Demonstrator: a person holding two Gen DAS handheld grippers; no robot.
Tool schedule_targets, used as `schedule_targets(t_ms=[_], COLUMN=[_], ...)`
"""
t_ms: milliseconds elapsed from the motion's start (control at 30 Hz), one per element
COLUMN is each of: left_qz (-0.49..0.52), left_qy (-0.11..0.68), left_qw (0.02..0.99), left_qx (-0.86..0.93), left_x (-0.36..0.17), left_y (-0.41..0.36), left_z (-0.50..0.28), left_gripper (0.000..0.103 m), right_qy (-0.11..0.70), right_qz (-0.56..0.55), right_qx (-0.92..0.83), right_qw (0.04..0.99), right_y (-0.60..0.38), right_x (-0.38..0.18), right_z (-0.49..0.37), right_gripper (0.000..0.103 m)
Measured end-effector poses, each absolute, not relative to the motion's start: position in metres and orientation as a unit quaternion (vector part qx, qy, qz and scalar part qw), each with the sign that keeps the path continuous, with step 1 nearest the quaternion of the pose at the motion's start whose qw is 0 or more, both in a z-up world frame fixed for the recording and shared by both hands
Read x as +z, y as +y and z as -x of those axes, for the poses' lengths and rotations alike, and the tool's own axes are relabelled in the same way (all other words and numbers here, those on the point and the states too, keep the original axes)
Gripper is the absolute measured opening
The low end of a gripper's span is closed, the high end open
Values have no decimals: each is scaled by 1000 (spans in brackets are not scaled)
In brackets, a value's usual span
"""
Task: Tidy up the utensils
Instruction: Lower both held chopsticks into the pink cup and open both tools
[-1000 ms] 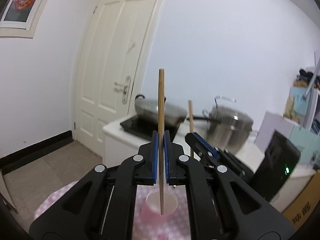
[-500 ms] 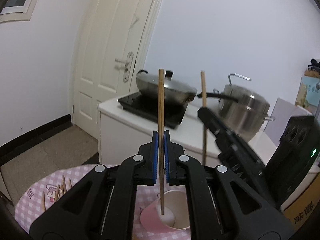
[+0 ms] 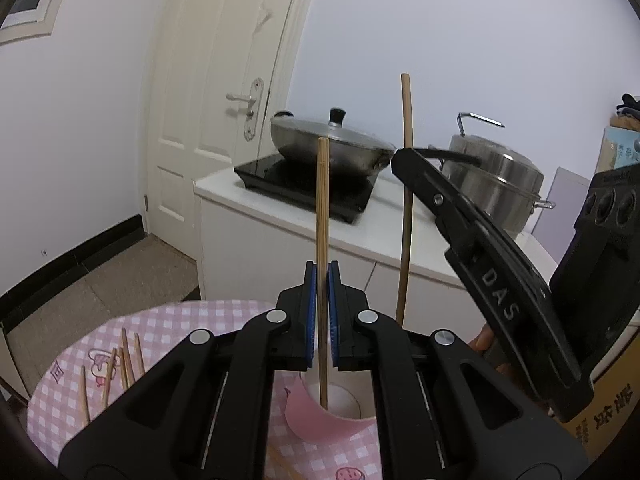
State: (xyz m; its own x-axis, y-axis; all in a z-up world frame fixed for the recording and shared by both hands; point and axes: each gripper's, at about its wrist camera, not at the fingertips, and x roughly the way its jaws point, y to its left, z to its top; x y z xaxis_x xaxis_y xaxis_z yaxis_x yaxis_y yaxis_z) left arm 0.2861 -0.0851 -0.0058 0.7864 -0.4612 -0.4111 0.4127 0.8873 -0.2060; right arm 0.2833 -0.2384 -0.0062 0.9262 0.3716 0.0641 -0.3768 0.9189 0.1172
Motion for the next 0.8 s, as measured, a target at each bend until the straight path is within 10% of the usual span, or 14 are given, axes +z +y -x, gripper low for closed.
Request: schedule_targets(t_ms=[667,800], left_qz=[26,36], left_qy=[276,286], left_qw=[924,919], left_qx=[-265,-268], left_x=[-20,-18], left_y=[-81,-74], left_z=[-266,-262], left_gripper=[7,7], right_qy=[68,83], right_qz=[-39,-45], right_qx=[163,147], right_qw=[984,985], right_y=[-247,-247], right_x=[-45,-43], right_z=[-229,-222], right_gripper=[8,44])
